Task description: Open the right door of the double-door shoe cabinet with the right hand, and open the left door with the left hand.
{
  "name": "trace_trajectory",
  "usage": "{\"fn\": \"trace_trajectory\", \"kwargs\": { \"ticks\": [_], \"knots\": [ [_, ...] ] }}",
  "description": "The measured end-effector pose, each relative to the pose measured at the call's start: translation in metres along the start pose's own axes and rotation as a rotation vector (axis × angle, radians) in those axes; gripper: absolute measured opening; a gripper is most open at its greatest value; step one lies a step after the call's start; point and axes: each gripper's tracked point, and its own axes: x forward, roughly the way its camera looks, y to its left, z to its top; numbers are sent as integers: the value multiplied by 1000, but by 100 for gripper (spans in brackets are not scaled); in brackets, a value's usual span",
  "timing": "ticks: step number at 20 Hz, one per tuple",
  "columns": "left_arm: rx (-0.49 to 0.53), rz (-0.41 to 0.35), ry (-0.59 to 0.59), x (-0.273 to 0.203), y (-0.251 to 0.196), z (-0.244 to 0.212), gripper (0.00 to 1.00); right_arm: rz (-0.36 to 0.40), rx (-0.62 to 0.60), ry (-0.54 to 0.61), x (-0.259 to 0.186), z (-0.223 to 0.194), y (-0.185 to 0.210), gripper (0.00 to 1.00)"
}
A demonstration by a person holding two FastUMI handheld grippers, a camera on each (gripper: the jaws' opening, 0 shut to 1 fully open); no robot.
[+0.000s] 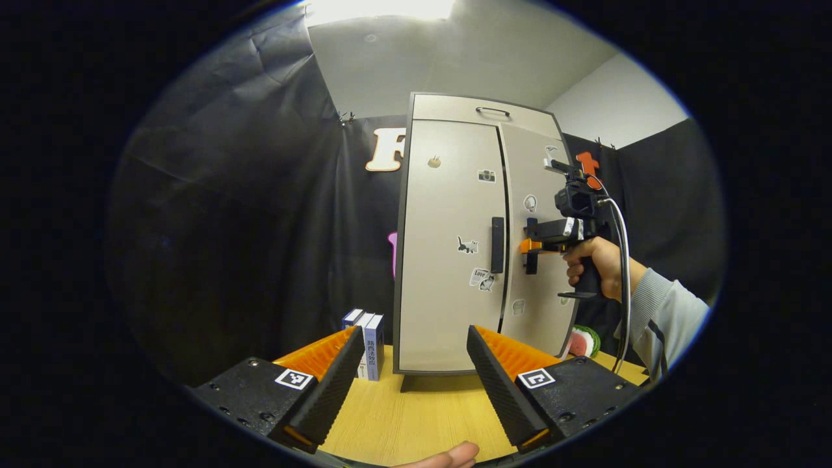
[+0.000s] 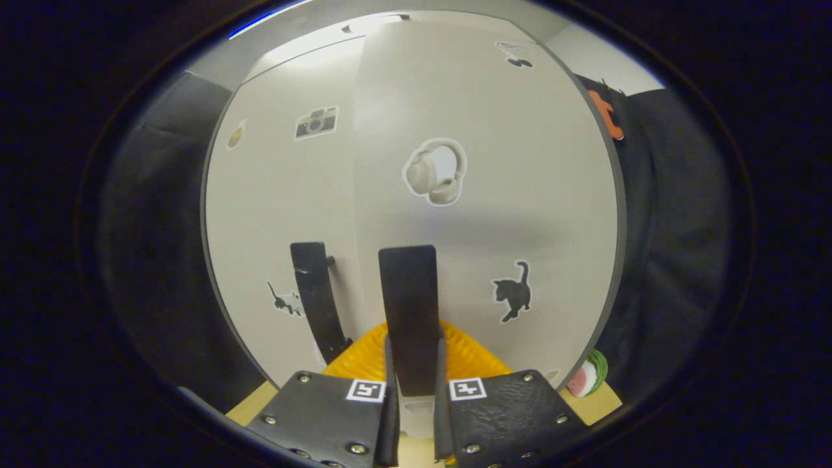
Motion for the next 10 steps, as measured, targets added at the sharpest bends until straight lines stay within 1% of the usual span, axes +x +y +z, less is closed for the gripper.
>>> {"fn": "trace_trajectory", "kwargs": {
  "ticks": [4, 7, 10],
  "knots": [
    [2, -19, -7, -17, -19, 10, 98, 28, 2, -2, -20, -3, -11, 21],
    [-12, -47, 3, -27, -36, 14, 98, 50, 6, -2, -34, -2, -18, 21],
    [3, -47, -14, -34, -43, 23, 98, 69, 15, -3, -41, -1, -26, 21]
  ]
}}
